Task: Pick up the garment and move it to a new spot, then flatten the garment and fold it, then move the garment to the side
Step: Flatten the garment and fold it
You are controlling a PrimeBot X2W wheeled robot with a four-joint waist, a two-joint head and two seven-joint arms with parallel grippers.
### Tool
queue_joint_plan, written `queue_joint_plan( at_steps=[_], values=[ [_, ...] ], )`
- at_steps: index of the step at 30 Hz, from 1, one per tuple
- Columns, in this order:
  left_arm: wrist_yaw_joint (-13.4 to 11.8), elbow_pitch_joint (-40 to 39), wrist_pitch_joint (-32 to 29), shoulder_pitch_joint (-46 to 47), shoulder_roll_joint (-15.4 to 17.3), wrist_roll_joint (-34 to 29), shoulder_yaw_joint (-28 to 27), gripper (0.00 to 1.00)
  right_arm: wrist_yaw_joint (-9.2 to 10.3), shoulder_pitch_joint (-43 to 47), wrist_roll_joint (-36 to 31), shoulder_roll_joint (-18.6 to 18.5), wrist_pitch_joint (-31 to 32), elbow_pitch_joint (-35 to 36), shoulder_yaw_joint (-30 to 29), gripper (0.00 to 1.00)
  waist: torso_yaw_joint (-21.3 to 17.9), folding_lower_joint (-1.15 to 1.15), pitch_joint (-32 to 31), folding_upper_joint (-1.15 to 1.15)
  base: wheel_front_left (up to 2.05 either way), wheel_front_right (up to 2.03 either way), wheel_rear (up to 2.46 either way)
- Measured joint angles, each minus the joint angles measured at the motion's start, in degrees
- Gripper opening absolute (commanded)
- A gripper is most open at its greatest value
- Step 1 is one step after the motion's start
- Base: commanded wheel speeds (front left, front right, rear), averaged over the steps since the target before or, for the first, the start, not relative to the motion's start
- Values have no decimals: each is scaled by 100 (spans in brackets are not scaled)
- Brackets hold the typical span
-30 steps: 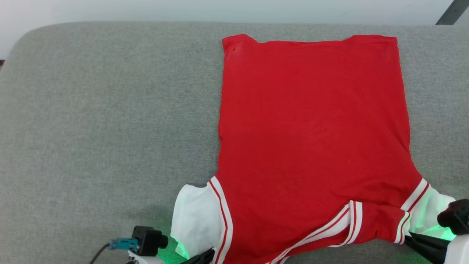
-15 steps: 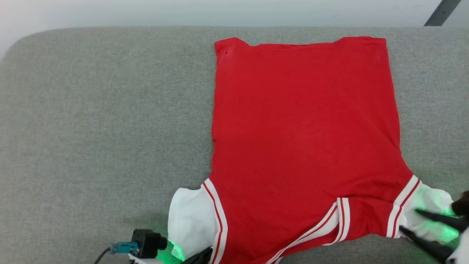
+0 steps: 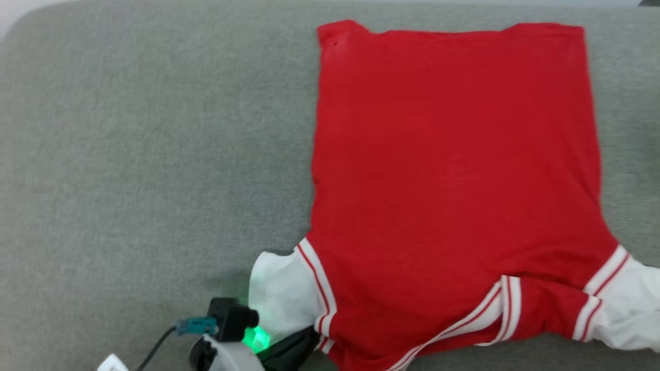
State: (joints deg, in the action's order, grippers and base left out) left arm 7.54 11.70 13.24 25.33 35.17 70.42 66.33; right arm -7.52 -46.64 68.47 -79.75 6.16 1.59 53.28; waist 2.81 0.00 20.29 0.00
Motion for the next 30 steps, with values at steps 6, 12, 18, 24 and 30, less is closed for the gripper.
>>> queue_joint_plan(
  at_steps=[6,12,18,24,30],
  values=[
    [0,-96,-2,446,-183,-152,203,0,-1,-1310,-120,1241,1711,-1468,-275,100,341,0,312,0,0,0,0],
    [4,-151,46,749,-376,-202,353,0,-1,-2484,-382,2090,2885,-2972,-348,100,758,0,657,0,0,0,0],
    [40,-248,143,975,-504,-285,454,0,-1,-3169,-809,2552,3305,-4229,-399,100,1089,0,1089,0,0,0,0],
    [88,-333,196,1141,-588,-294,524,0,0,-3379,-884,2839,3479,-4711,-331,100,1340,0,1430,0,0,0,0],
    [99,-364,238,1231,-617,-287,587,0,1,-3559,-924,2835,3616,-4779,-199,45,1434,0,1591,0,0,0,0]
  ],
)
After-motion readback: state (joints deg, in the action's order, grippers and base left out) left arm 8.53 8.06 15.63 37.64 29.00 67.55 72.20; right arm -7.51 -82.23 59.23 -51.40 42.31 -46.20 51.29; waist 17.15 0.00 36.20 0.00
